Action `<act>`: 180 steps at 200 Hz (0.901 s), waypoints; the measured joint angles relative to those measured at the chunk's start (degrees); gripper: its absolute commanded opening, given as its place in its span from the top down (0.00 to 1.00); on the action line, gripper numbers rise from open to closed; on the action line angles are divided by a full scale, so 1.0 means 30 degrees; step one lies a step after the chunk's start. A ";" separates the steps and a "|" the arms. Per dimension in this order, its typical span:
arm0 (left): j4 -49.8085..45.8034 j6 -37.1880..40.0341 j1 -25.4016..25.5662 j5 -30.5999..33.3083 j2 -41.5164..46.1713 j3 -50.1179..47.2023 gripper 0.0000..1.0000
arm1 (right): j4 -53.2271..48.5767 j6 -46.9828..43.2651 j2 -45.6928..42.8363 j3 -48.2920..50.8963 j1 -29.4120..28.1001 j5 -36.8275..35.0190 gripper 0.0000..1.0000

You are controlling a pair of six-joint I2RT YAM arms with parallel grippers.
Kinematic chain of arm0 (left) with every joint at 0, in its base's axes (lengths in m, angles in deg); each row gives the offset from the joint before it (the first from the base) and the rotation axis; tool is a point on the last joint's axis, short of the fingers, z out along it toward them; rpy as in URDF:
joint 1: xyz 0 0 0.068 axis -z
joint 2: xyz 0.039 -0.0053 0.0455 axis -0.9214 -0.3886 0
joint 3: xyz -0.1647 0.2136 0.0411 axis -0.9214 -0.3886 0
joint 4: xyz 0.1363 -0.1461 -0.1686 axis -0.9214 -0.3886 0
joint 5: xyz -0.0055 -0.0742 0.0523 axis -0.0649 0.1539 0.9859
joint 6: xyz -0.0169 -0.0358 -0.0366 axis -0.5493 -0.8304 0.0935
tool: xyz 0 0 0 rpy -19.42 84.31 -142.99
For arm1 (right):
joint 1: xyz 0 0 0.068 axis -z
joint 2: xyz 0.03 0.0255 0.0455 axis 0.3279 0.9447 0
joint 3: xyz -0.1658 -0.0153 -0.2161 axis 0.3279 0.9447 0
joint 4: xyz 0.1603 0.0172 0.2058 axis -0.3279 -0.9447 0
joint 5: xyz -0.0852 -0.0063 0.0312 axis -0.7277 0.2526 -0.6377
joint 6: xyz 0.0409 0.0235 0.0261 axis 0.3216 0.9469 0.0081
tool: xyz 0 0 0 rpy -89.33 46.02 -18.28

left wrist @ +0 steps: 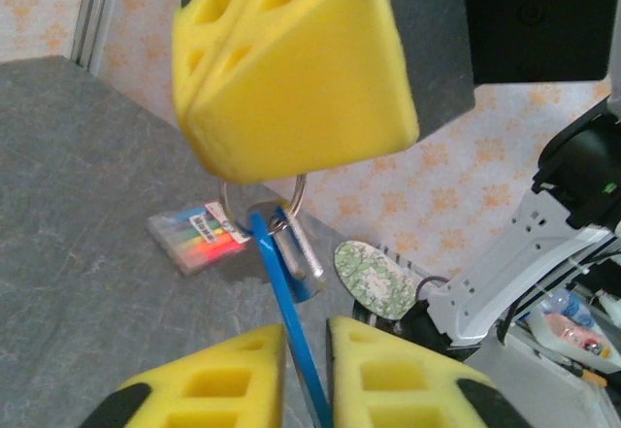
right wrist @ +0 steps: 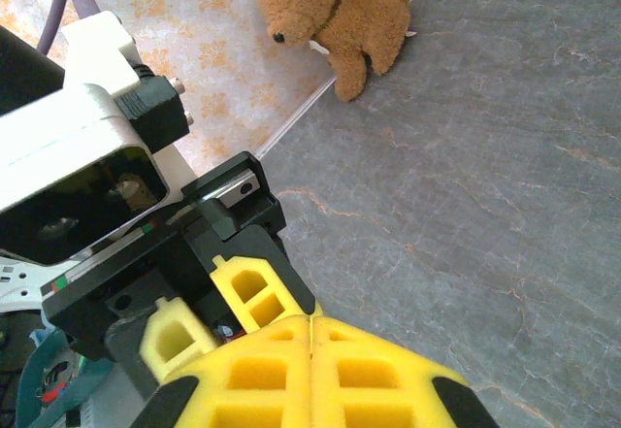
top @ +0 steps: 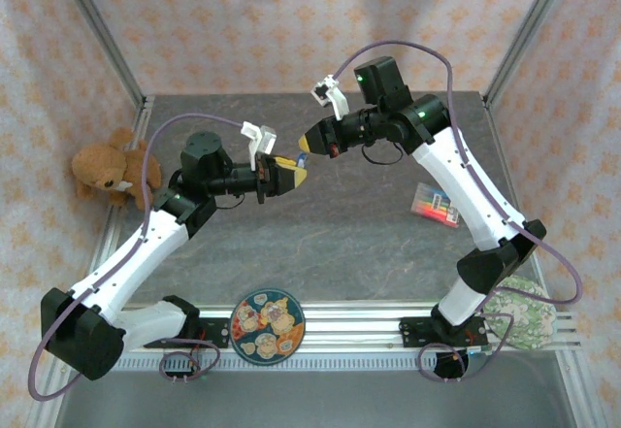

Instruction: Remove the keys from the keyring

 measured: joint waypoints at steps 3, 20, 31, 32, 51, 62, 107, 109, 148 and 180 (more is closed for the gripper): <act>-0.0087 0.0051 0.0000 0.0066 0.0000 0.0000 0.88 | 0.0000 0.0000 0.0000 0.0000 0.0000 0.0000 1.00; -0.0714 0.0459 0.0000 0.0350 0.0087 0.0007 0.93 | -0.0007 0.0000 0.0000 0.0000 0.0000 0.0000 1.00; -0.1035 0.0663 0.0000 0.0583 0.0226 0.0029 0.96 | -0.0007 0.0000 0.0000 0.0000 0.0000 0.0007 1.00; -0.1064 0.0685 0.0000 0.0605 0.0233 0.0036 0.96 | -0.0007 0.0000 0.0000 0.0000 0.0000 0.0007 1.00; -0.1749 0.1260 -0.0007 0.1035 0.0481 0.0204 1.00 | 0.0036 0.0066 -0.0007 0.0073 0.0000 0.0022 1.00; -0.2208 0.1486 0.0000 0.1348 0.0568 0.0393 1.00 | 0.0255 0.0138 -0.0036 0.0284 0.0000 0.0066 1.00; -0.4561 0.2477 0.0007 0.2572 0.0612 0.1137 1.00 | 0.1683 0.1049 -0.0576 0.2113 0.0197 0.0146 0.79; -0.4663 0.2506 0.0015 0.2616 0.0612 0.1195 1.00 | 0.1749 0.0984 -0.0597 0.2200 0.0219 0.0109 0.77; -0.7380 0.3504 0.0087 0.3555 0.0240 0.3599 1.00 | 0.3701 0.2331 -0.1617 0.4590 0.1013 -0.0991 0.62; -0.9071 0.3861 0.0087 0.4065 -0.0758 0.4692 1.00 | 0.6025 0.3730 -0.3337 0.7614 0.1727 -0.2200 0.60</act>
